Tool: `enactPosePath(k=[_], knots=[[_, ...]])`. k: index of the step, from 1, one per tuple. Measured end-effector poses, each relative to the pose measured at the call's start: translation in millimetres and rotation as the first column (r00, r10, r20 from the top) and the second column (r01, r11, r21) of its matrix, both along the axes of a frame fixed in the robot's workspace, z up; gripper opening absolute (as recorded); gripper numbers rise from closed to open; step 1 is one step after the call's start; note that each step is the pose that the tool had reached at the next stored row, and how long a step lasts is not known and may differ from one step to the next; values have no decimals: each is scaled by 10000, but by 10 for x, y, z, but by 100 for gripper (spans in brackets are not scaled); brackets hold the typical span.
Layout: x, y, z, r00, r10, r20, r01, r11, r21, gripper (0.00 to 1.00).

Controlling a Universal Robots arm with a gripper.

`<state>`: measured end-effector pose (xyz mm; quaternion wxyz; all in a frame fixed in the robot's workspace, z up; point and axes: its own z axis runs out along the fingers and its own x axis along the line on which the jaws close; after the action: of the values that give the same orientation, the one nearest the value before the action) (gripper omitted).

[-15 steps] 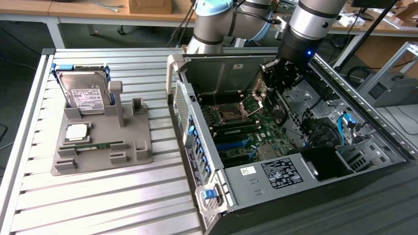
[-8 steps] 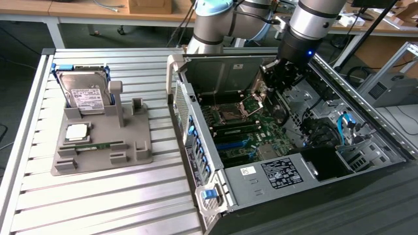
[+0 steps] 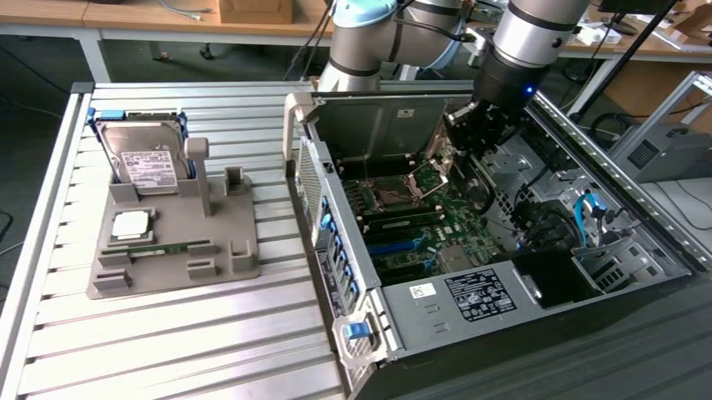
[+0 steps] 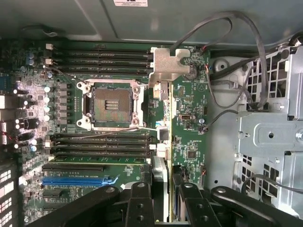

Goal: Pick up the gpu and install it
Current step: 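Insert the gpu into the slot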

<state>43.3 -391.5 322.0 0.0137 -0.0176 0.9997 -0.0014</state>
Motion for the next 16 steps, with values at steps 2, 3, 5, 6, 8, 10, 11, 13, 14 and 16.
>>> enactPosePath(k=[2, 3, 5, 6, 8, 10, 11, 13, 14, 16], knots=[[0, 0, 0, 9999, 146, 0, -146, 9999, 0, 27], [0, 0, 0, 9998, 218, 0, -218, 9998, 0, 27], [0, 0, 0, 9995, 320, 0, -320, 9995, -1, 27], [0, 0, -1, 9994, 358, 0, -358, 9994, -1, 27], [0, 0, -1, 9991, 431, 0, -431, 9991, 0, 27], [0, 0, -1, 9987, 503, 0, -503, 9987, 0, 27], [0, 0, -1, 9986, 534, 0, -534, 9986, 0, 27], [0, 0, -2, 9982, 603, 0, -603, 9982, -1, 27], [0, 0, -2, 9979, 644, 0, -644, 9979, -1, 27], [0, 0, -3, 9970, 773, 0, -773, 9970, 0, 27]])
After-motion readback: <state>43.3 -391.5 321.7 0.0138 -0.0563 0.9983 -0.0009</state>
